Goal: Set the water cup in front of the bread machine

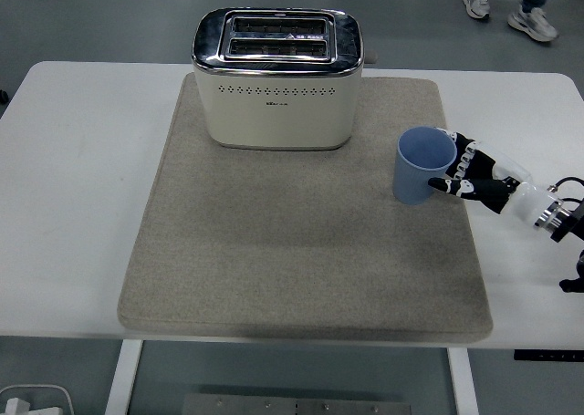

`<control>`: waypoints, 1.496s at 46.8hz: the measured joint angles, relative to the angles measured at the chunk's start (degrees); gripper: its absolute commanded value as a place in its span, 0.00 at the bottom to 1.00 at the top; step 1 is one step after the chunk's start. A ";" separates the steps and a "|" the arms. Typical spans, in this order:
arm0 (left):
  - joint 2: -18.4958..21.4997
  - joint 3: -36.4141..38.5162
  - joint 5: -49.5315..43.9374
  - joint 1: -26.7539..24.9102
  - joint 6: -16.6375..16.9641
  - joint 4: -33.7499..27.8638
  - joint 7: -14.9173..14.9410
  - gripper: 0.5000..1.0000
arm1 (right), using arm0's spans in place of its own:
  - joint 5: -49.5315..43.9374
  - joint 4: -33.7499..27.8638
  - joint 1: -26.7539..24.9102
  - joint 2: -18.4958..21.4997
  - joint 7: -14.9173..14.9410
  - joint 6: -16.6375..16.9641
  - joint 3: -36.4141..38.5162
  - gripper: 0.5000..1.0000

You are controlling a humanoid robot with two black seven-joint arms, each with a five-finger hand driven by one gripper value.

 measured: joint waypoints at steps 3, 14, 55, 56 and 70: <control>0.00 0.00 0.00 0.00 0.00 0.00 0.00 1.00 | -0.04 -0.01 0.00 0.09 0.00 -0.40 0.01 0.86; 0.00 0.00 0.00 0.00 0.00 0.00 0.00 1.00 | -0.06 -0.01 0.14 0.92 0.00 -2.16 0.10 0.86; 0.00 0.00 0.00 -0.01 0.00 0.00 0.00 1.00 | -0.56 0.10 0.62 3.52 0.00 -5.57 0.10 0.49; 0.00 0.00 0.00 -0.01 0.00 0.00 0.00 1.00 | -0.78 0.11 0.62 3.53 0.00 -5.65 0.10 0.46; 0.00 0.00 0.00 0.01 0.00 0.00 0.00 1.00 | -1.15 0.57 0.64 3.96 0.00 -6.43 0.15 0.30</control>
